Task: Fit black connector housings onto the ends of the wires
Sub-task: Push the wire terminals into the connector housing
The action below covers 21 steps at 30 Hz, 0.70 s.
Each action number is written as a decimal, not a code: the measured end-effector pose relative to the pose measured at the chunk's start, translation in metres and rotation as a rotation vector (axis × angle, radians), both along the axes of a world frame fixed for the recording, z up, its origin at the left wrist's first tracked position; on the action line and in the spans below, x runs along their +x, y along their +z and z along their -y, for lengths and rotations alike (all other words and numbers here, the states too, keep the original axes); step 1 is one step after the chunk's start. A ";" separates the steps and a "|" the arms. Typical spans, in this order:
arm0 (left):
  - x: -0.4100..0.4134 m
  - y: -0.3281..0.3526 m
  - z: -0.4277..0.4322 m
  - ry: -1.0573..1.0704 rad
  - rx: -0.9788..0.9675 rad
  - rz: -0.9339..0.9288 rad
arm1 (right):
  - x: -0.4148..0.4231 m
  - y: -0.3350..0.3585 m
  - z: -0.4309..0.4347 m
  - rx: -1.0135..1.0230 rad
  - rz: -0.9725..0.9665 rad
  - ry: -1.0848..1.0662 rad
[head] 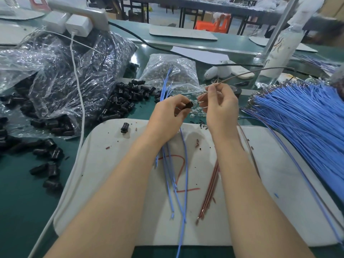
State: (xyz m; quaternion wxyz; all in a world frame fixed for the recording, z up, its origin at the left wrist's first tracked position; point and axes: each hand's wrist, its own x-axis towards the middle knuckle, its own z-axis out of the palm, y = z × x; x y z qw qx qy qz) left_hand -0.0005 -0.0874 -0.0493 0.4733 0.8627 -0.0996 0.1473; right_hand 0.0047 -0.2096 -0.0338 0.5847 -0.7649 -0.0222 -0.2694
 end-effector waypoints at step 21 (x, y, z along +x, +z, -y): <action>0.003 -0.006 -0.001 -0.001 0.046 0.030 | 0.001 -0.008 -0.003 -0.319 -0.146 0.058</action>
